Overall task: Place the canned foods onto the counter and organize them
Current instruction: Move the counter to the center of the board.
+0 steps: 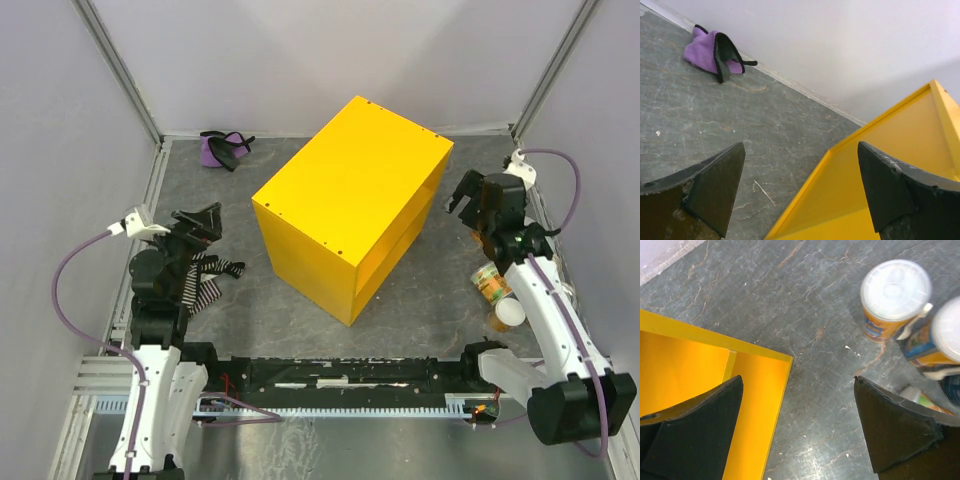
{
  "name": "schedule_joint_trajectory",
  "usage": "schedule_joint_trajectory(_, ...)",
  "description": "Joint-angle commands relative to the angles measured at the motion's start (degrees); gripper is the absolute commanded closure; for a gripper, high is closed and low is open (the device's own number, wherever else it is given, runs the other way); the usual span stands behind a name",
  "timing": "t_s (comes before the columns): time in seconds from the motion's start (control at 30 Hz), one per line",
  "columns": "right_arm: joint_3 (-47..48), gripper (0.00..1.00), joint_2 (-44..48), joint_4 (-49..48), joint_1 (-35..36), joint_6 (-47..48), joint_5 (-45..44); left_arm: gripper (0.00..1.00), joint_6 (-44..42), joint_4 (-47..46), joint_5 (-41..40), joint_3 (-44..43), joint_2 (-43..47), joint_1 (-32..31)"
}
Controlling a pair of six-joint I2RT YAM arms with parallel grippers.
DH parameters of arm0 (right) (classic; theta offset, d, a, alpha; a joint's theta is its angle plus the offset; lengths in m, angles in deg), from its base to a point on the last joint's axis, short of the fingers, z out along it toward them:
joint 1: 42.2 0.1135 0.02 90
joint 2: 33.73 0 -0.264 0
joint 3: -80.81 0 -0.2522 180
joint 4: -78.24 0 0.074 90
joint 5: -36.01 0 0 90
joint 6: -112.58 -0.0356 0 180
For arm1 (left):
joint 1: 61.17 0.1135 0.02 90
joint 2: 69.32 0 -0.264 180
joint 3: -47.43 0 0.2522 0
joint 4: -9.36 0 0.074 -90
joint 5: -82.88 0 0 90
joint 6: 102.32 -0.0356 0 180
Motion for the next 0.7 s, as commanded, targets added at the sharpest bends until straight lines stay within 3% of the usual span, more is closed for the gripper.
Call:
schedule_joint_trajectory(0.0,1.50,0.01,4.72,5.80,-0.03,-3.44,-3.80,0.00,1.85,8.07,3.96,-5.16,2.20,0.02)
schedule_joint_trajectory(0.33,3.00,0.01,10.32,9.62,-0.02,-7.65,-3.58,0.04,5.43,11.47,13.50,-12.26,1.24,0.01)
schedule_joint_trajectory(0.67,2.62,0.02,14.39,4.76,-0.02,-15.28,14.53,0.08,11.67,11.54,20.13,-15.89,1.54,-0.01)
